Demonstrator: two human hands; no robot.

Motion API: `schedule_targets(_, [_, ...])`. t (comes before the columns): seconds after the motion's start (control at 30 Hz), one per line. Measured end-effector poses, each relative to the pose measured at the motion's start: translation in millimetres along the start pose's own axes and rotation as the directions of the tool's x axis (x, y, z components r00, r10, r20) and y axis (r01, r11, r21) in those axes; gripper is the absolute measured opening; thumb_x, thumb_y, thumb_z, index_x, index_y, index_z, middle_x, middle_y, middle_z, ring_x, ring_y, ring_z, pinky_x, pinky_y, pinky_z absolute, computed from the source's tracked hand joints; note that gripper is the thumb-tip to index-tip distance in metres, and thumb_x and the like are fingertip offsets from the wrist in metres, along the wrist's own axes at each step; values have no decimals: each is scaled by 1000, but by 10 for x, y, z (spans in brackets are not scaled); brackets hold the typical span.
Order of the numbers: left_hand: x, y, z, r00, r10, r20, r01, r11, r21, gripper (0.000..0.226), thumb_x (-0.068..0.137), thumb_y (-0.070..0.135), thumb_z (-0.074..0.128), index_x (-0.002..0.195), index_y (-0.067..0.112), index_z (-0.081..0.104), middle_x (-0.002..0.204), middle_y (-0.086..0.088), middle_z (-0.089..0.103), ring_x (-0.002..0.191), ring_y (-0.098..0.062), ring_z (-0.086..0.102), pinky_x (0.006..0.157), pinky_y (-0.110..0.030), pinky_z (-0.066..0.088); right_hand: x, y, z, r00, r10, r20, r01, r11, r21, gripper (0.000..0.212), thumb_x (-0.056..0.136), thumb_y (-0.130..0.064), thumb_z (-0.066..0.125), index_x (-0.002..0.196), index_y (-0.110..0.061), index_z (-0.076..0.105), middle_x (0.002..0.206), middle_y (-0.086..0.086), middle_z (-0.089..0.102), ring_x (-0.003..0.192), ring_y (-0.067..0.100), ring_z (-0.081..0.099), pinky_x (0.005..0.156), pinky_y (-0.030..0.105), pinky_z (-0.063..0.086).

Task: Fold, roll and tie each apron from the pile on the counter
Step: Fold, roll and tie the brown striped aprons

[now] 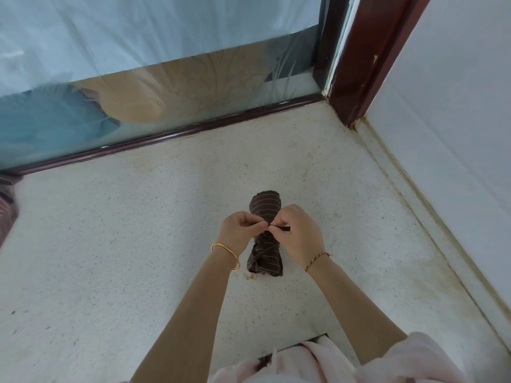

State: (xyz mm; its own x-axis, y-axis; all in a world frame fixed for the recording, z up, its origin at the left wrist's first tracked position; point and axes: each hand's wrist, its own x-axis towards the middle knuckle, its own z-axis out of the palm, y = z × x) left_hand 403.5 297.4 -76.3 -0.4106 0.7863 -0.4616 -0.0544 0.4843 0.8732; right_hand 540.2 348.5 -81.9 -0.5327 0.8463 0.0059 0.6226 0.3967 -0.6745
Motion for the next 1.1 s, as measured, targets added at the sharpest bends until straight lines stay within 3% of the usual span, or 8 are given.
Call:
schedule_targets(0.17, [16, -31, -4, 997, -72, 10, 72, 992, -106, 10, 79, 3, 71, 78, 11, 65, 71, -8, 63, 45, -4, 45, 49, -19, 36, -6, -14, -3, 998, -59, -36, 60, 997, 47, 11, 79, -14, 70, 75, -12, 61, 85, -3, 60, 79, 14, 57, 67, 28, 50])
schedule_targets(0.27, [4, -26, 13, 996, -91, 18, 93, 977, -193, 13, 78, -2, 70, 76, 9, 64, 67, -6, 60, 49, -8, 47, 52, -21, 40, 6, -27, -4, 1000, -3, -13, 4, 995, 103, 9, 82, -14, 67, 76, -15, 60, 84, -3, 65, 77, 14, 61, 68, 30, 52])
schedule_targets(0.4, [24, -49, 10, 996, -86, 22, 89, 972, -219, 14, 76, -5, 71, 76, 8, 65, 76, -11, 66, 72, -21, 61, 78, -36, 54, 25, -53, -29, 998, 60, 31, -64, 988, 139, 9, 84, -16, 65, 78, -20, 60, 85, -6, 69, 78, 9, 63, 68, 24, 53])
schedule_targets(0.57, [17, -44, 16, 990, -118, 73, 137, 915, -381, 16, 78, -14, 62, 76, 1, 61, 73, -12, 64, 68, -20, 61, 67, -24, 55, 13, -13, -3, 1000, 2, -1, -2, 986, 165, 9, 80, -9, 68, 74, -9, 61, 89, -6, 65, 81, 13, 63, 73, 31, 54])
schedule_targets(0.73, [6, -84, 49, 990, -118, 72, 138, 865, -483, 24, 78, -21, 56, 74, 2, 55, 72, -13, 64, 70, -21, 63, 67, -25, 55, -24, 4, 30, 995, -101, 3, 100, 989, 112, 11, 77, -6, 69, 73, -7, 60, 89, 0, 63, 80, 15, 60, 72, 32, 53])
schedule_targets(0.83, [4, -91, 47, 996, -72, 50, 86, 915, -394, 28, 78, -23, 54, 73, 5, 52, 75, -11, 59, 71, -20, 60, 68, -25, 53, -6, 9, 3, 993, -85, 83, 73, 988, 139, 5, 82, -15, 67, 80, -11, 64, 92, -2, 63, 85, 12, 59, 75, 31, 54])
schedule_targets(0.93, [9, -85, 21, 998, 4, 68, 13, 970, -245, 30, 76, -22, 56, 73, 7, 52, 77, -9, 58, 75, -21, 57, 74, -31, 51, 71, -66, -91, 992, 56, 116, -86, 959, 270, 12, 90, -12, 58, 97, -13, 68, 96, -5, 63, 93, 10, 59, 84, 31, 53])
schedule_targets(1.1, [-14, -83, 13, 989, 149, -1, -149, 989, -15, 30, 72, -18, 64, 75, 11, 56, 78, -4, 61, 73, -14, 58, 71, -26, 52, 207, -136, -150, 968, 40, 250, -68, 992, 102, 12, 86, -11, 65, 95, -9, 72, 82, -12, 50, 87, 13, 56, 81, 23, 46])
